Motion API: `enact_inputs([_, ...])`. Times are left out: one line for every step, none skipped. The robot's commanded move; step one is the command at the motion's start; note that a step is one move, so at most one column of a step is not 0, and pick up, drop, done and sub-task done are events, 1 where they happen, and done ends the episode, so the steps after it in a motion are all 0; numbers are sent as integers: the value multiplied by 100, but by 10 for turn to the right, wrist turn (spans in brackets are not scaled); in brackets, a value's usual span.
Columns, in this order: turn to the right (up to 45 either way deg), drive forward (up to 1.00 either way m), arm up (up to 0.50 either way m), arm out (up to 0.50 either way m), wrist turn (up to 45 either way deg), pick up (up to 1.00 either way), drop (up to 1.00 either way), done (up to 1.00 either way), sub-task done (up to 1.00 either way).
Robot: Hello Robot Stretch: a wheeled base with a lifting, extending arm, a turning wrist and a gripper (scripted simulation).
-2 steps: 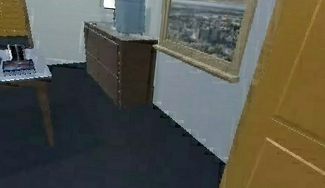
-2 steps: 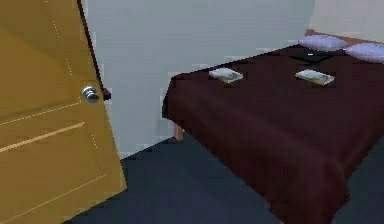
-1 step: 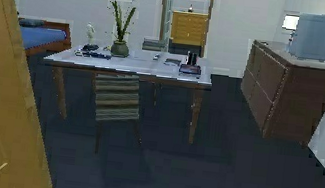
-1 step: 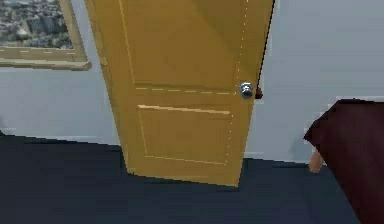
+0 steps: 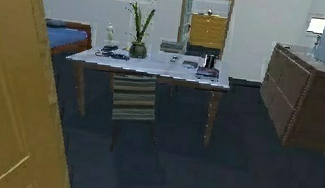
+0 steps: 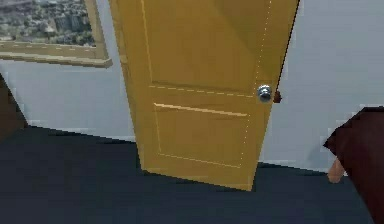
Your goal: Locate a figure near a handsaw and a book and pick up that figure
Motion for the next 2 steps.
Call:
enact_inputs([-30, 0, 0, 0, 0, 0, 0, 0, 0])
enact_inputs([0, 80, 0, 0, 0, 0, 0, 0, 0])
